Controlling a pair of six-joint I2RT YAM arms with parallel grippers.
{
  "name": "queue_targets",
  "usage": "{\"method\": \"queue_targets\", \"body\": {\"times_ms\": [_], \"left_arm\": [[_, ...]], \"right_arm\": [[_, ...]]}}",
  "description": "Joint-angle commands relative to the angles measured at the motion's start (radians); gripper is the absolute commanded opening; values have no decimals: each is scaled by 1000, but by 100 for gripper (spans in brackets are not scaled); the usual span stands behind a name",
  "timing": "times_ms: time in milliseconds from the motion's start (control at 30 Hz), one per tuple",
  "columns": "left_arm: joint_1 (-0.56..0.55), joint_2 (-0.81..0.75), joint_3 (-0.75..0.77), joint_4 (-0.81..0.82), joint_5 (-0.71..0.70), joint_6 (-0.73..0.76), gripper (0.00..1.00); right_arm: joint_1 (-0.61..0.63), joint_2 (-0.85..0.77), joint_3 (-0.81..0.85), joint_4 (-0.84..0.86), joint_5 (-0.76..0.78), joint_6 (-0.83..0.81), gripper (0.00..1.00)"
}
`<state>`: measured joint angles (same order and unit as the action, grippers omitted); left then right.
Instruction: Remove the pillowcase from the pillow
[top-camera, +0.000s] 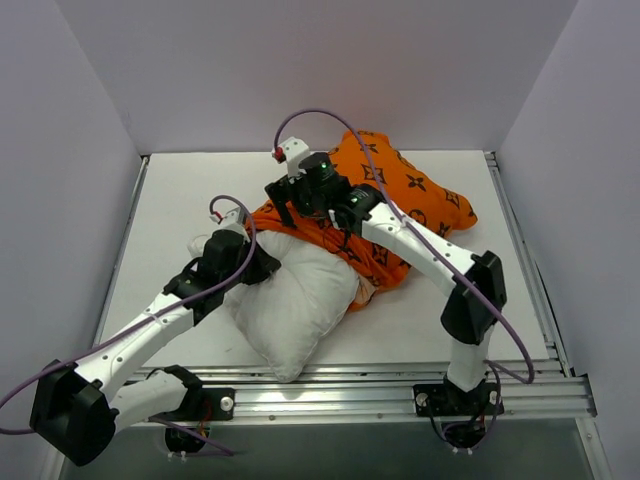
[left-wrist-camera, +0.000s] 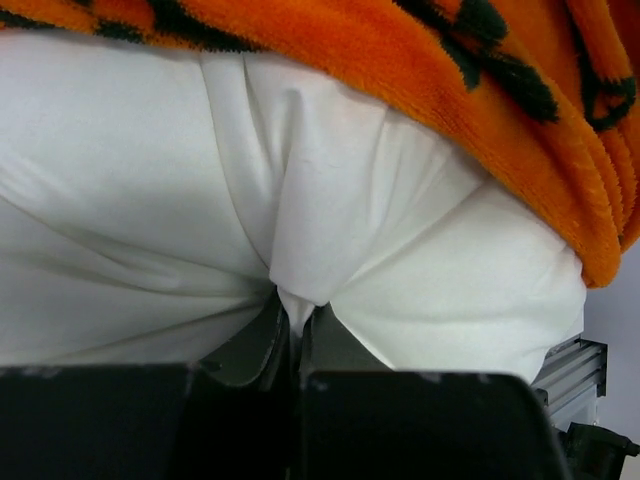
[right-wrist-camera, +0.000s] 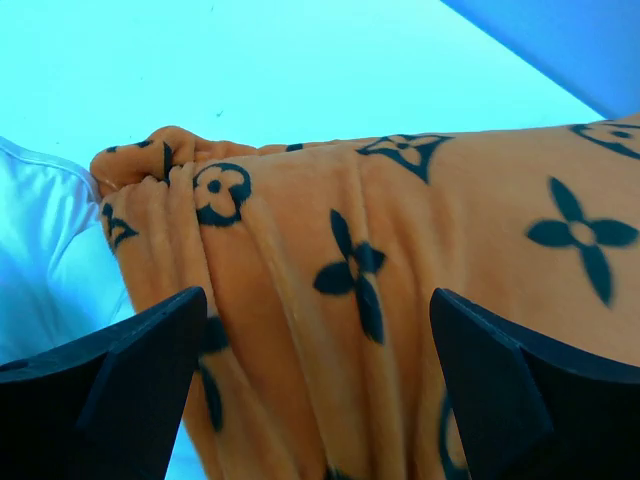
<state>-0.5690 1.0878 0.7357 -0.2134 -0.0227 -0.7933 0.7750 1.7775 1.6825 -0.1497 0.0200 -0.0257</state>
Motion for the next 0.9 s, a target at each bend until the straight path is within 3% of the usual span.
{"method": "queue_targets", "body": {"times_ms": [0,133,200,233,267,367,567,733,867], "left_arm": [[-14,14,-50,-182,-5,17,2],[-20,-11,-38,-204,-14,26,2],[-23,-26,-18,-240,-29,34,2],[-25,-46,-7,-257,-32,39,2],[-26,-58,2,-292,-39,45,2],[-31,-104,59,-386,-59,61,2],[-54,-216,185,-555,-91,71,2],[-54,-302,255,-688,-129,65,2],[-54,-345,316,-780,-199,54,2]], "right_arm": [[26,117,100,-119,0,-60,89],[30,226,109,-184,113,-62,85],[20,250,102,-201,199,-54,69],[9,264,91,-203,283,-45,59],[0,267,86,-205,322,-40,34],[-65,278,100,-211,467,-11,0],[-256,258,178,-194,653,85,0],[-469,275,293,-217,653,191,0],[-571,316,402,-266,646,245,0]]}}
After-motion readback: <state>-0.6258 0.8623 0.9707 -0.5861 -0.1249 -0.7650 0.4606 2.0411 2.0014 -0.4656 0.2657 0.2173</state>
